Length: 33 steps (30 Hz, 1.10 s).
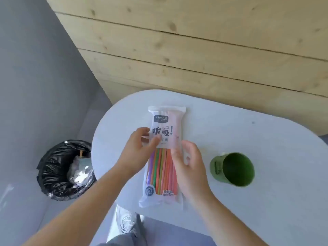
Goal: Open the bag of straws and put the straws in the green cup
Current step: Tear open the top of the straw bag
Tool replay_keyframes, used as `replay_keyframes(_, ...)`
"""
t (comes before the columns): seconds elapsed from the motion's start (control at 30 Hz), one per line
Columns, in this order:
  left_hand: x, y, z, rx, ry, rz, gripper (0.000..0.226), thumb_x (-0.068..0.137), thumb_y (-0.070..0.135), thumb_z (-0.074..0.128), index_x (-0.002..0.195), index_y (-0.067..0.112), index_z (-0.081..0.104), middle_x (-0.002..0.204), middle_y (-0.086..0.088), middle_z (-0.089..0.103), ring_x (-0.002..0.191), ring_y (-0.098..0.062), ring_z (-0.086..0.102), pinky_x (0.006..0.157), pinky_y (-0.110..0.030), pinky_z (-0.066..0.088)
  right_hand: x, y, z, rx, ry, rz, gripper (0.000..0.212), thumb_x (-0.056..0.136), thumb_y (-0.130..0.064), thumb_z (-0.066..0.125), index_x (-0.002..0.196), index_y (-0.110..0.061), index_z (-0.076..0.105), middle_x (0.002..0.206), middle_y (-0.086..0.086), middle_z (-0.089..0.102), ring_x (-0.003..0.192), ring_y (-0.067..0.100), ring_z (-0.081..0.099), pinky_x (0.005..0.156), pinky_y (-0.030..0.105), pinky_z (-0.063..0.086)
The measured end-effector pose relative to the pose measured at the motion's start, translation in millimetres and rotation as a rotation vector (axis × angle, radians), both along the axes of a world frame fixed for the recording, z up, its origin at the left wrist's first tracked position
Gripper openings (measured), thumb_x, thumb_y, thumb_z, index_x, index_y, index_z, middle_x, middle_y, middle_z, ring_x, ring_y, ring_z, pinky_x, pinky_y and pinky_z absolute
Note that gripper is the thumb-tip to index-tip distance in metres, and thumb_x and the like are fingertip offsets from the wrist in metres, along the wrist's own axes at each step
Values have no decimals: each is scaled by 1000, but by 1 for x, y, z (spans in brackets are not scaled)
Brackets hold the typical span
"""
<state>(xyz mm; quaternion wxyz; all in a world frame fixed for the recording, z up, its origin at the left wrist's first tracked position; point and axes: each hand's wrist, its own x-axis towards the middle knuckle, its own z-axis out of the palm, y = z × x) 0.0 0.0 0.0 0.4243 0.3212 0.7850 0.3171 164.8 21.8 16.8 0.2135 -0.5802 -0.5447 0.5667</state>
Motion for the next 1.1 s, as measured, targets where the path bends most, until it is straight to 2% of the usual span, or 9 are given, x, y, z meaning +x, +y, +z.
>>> replay_keyframes(0.2,-3,17,-22,73,66,24,52,93,55,64,134,27,50,110,7,66,94,-1,64,70,-15,45,-10,15,-42,72,132,-75,38,89,-53,58,123,-37,52,125,-13,61,115,2,61,97,34,52)
replay_keyframes(0.3,-5,26,-25,111,62,56,51,90,56,66,129,25,53,106,4,67,89,-6,66,68,-21,48,-12,30,-52,73,208,-93,34,96,-34,62,127,-28,49,113,-25,59,99,-21,58,82,8,48)
replay_keyframes(0.37,-5,29,-26,148,47,87,49,89,55,68,124,24,56,105,0,68,81,-5,66,63,-19,47,-12,35,-55,55,253,-78,43,97,-32,61,135,-27,43,108,-29,56,89,-26,57,71,3,44)
replay_keyframes(0.47,-2,31,-24,238,25,123,46,86,57,70,118,26,59,102,-4,72,65,3,64,51,-12,43,-11,40,-54,65,289,-59,65,94,-45,60,150,-29,31,127,-18,60,106,-13,58,79,12,44)
replay_keyframes(0.57,4,30,-10,349,25,128,45,85,58,71,115,28,59,101,-3,75,69,-3,69,52,-16,46,-6,39,-41,126,336,-70,72,91,-53,60,153,-31,30,128,-15,63,112,1,61,92,25,46)
replay_keyframes(0.73,19,16,27,577,-24,113,35,88,47,74,107,20,62,102,-15,75,71,-15,74,62,-31,60,5,35,4,249,426,-49,58,88,-59,62,136,-27,53,104,10,74,88,16,75,84,36,59)
replay_keyframes(0.87,30,-8,59,658,-37,32,41,85,50,76,109,18,63,104,-19,73,78,-19,72,76,-49,60,27,32,47,352,370,-21,81,63,-83,63,113,-19,70,105,1,78,99,21,74,95,48,55)
replay_keyframes(0.97,40,-23,78,695,-24,-82,30,88,38,78,109,19,68,94,-15,71,76,-14,69,73,-36,57,49,22,79,438,343,-2,78,65,-80,65,112,-18,69,103,2,79,94,22,75,86,44,58)
replay_keyframes(1.1,57,-37,96,706,1,-158,24,91,30,76,113,23,73,104,-15,75,87,-17,74,69,-21,53,71,4,107,581,275,15,35,90,-53,64,97,-20,73,78,0,79,69,9,71,58,27,56)
